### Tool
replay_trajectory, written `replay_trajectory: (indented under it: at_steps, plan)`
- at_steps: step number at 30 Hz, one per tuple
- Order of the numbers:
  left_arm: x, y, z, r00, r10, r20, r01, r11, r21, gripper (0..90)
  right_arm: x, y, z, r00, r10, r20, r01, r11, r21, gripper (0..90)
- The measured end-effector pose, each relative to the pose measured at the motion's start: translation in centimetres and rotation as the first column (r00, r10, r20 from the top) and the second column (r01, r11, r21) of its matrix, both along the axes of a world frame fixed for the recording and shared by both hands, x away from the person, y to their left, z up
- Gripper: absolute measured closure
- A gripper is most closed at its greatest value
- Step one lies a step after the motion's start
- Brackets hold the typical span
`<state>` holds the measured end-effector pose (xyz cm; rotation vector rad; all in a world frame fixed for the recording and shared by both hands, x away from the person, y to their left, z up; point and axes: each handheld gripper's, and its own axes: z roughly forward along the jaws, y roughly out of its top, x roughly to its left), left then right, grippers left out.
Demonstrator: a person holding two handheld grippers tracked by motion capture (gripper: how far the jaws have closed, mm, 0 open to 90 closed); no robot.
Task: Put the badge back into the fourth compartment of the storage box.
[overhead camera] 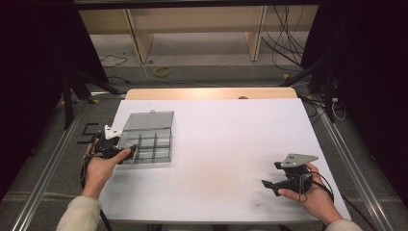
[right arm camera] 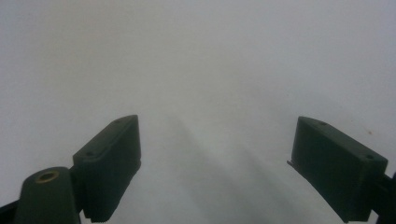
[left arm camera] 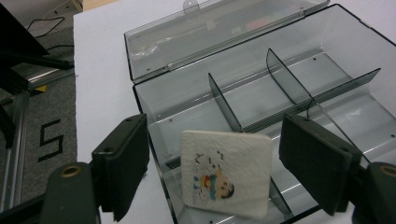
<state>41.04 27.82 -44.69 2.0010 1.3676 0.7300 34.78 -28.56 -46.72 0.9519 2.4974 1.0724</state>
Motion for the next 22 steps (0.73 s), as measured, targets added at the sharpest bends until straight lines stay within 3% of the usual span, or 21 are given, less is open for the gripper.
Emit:
replay_trajectory:
  at_steps: [6,10,13,16,19,22]
  plan:
    - [0.0,-0.7,0.2,0.9985,-0.052,0.019,0.053,0.9967,-0.061,24.7,0.0,0.0,0.0,1.0000,0.000,0.000,0.000,1.0000,0.000,16.4]
    - [-0.4,-2.1,0.5,0.9912,-0.125,0.045,0.129,0.9861,-0.105,23.7,0.0,0.0,0.0,1.0000,0.000,-0.001,0.000,1.0000,0.003,16.4]
    - [-1.0,-3.7,0.7,0.9799,-0.190,0.062,0.196,0.9716,-0.132,23.8,0.0,0.0,0.0,1.0000,-0.001,-0.002,0.001,1.0000,0.006,16.4]
    - [-1.6,-5.4,0.8,0.9667,-0.246,0.071,0.253,0.9594,-0.124,23.5,0.0,-0.1,0.1,1.0000,-0.001,0.003,0.001,0.9999,0.012,16.4]
    - [-1.9,-6.4,0.7,0.9570,-0.282,0.068,0.288,0.9525,-0.100,23.5,-0.1,-0.1,0.1,1.0000,-0.004,0.003,0.004,0.9999,0.016,16.4]
    - [-2.2,-7.0,0.4,0.9546,-0.291,0.062,0.296,0.9505,-0.094,23.2,-0.1,-0.2,0.1,1.0000,-0.007,0.002,0.007,0.9998,0.019,16.4]
